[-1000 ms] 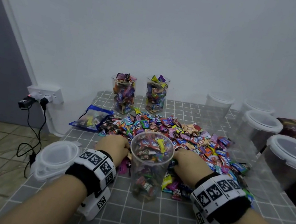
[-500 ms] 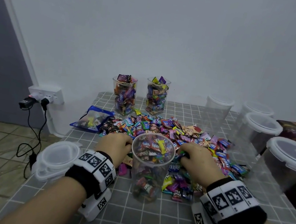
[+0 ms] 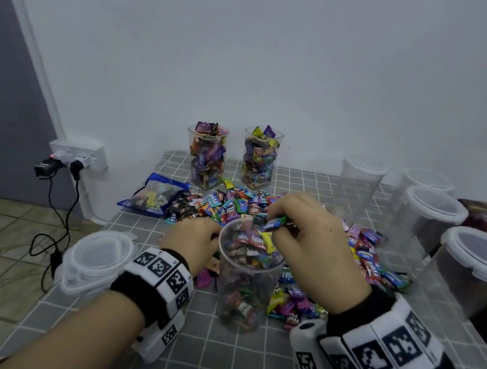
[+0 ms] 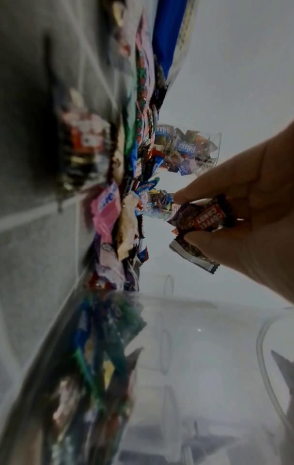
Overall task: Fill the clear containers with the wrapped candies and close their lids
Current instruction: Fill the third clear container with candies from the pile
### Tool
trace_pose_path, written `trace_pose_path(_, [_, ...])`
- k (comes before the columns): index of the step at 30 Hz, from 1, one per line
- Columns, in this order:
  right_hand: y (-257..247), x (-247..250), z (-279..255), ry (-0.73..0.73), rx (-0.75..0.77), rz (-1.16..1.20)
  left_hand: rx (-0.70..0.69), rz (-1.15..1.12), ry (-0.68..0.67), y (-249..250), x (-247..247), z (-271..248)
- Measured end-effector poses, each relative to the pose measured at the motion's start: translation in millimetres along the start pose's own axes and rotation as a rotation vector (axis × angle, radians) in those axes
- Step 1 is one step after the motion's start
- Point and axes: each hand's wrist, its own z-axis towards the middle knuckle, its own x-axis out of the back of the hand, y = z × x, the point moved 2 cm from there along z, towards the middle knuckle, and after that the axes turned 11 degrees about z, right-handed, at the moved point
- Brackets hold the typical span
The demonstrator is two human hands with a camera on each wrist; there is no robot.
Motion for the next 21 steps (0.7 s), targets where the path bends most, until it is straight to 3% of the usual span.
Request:
trace_pose_path(9, [-2.6,-10.2,-4.8,-0.055,-0.054,0.03,0.002,-0.028,0.021,0.1,2.3,-1.7])
trace_pose_path(14, [-1.6,-8.3,-10.7,0.071,-0.056,0.111,0.013,-0.056,0.042,0.0,2.3,-2.1])
trace_pose_path(16, [2.1,-8.1,-16.5,0.052,-0.122,0.183,0.021,-0.095,0.059,-1.4,1.3,-2.4])
trace_pose_path(21, [23.9,-18.3,-32.3,-0.172,-0.445,0.488,0.025,-0.194,0.109,-2.9,3.3,-5.5])
